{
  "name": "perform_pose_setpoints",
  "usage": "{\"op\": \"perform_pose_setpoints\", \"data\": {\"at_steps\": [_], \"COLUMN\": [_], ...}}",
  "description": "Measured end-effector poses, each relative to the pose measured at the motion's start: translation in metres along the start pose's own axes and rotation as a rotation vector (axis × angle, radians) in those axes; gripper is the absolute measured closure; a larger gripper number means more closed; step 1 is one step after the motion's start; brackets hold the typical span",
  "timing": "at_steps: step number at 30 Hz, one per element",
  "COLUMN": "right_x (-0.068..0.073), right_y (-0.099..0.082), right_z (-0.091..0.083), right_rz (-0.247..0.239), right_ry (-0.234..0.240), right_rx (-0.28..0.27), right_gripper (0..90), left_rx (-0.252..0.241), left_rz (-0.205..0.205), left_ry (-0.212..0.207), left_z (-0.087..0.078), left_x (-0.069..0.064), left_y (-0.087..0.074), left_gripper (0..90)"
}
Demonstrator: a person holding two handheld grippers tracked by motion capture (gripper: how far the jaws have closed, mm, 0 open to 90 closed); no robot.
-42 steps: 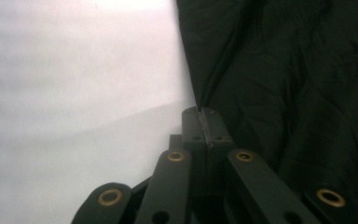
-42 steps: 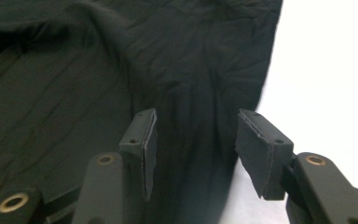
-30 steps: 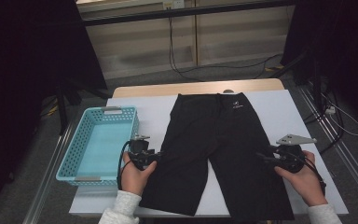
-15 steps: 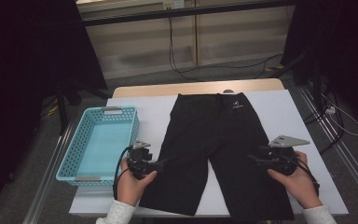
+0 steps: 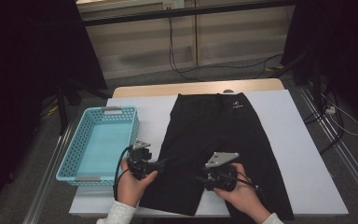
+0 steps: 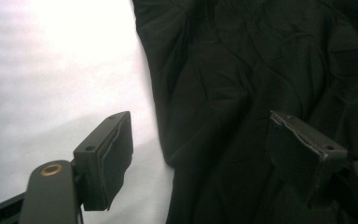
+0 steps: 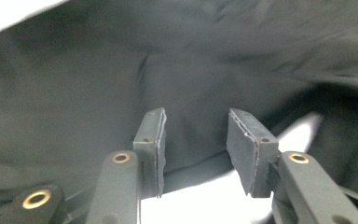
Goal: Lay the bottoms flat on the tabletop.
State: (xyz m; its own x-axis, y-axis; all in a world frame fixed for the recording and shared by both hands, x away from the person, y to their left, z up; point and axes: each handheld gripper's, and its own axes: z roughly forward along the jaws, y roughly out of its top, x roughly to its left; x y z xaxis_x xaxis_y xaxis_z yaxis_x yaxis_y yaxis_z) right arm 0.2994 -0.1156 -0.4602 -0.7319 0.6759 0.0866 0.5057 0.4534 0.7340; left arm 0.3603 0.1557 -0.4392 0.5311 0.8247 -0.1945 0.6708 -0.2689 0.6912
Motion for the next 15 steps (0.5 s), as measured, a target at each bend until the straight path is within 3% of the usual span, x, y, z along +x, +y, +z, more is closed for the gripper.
{"op": "perform_pose_setpoints", "data": {"at_steps": [1, 2, 3, 4, 12, 15], "right_x": [0.003, 0.006, 0.008, 0.007, 0.001, -0.002], "right_y": [-0.001, -0.002, -0.002, -0.002, -0.012, -0.017], "right_z": [0.004, 0.005, 0.005, 0.004, -0.015, -0.019], "right_rz": [-0.027, -0.048, -0.068, -0.068, -0.056, -0.051], "right_ry": [-0.009, -0.021, -0.003, 0.023, 0.056, 0.079], "right_rx": [0.01, 0.001, 0.008, 0.017, 0.064, 0.05], "right_gripper": [57.9, 66.4, 83.1, 87.9, 90.0, 90.0], "left_rx": [-0.004, -0.007, -0.01, -0.01, -0.003, 0.008], "left_rz": [-0.003, -0.004, -0.005, -0.004, -0.009, -0.017], "left_ry": [0.003, 0.002, 0.001, 0.004, -0.012, -0.019], "left_z": [0.0, -0.002, -0.002, -0.003, -0.006, -0.004], "left_x": [0.0, 0.001, 0.001, 0.001, -0.001, -0.004], "left_y": [0.0, 0.0, 0.0, 0.0, -0.001, -0.002], "left_gripper": [23.6, 23.1, 23.1, 23.1, 22.6, 22.1]}}
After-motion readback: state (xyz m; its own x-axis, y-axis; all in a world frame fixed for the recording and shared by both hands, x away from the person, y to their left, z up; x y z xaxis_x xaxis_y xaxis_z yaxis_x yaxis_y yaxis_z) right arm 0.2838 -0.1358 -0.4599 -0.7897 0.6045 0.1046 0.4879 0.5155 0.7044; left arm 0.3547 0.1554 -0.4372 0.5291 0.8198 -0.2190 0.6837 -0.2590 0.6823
